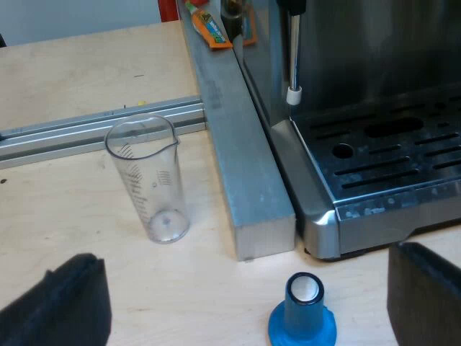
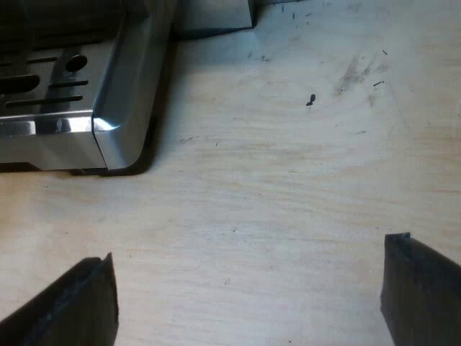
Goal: Grind coffee beans and then tamp
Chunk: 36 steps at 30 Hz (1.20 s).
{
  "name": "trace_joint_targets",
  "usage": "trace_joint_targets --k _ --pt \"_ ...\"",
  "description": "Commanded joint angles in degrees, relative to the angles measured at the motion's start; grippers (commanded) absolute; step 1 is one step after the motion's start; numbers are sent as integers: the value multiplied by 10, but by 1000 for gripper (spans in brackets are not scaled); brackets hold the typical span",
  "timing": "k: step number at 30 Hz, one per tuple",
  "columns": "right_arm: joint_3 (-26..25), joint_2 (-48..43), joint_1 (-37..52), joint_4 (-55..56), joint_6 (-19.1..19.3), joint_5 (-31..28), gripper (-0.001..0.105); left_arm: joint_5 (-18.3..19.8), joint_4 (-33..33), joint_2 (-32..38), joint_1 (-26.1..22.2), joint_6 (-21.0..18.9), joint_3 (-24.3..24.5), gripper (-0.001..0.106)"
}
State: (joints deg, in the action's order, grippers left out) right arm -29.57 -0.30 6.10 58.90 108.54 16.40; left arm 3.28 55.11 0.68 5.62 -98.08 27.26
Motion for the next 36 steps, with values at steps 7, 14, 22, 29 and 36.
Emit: trace_joint_targets --k 7,14,22,29,36 --pt "-20 -12 2 4 -37 0 76 50 -28 65 2 1 4 79" --pt "-84 80 -34 6 -32 15 76 127 -93 12 20 -44 23 79" --pt "-120 141 -117 4 24 19 76 159 -110 -37 112 -18 23 79" --pt "-135 177 -261 -12 60 55 76 204 -172 -69 207 30 9 79" --pt "-132 177 -340 -50 99 22 76 228 -243 -77 258 37 -42 79"
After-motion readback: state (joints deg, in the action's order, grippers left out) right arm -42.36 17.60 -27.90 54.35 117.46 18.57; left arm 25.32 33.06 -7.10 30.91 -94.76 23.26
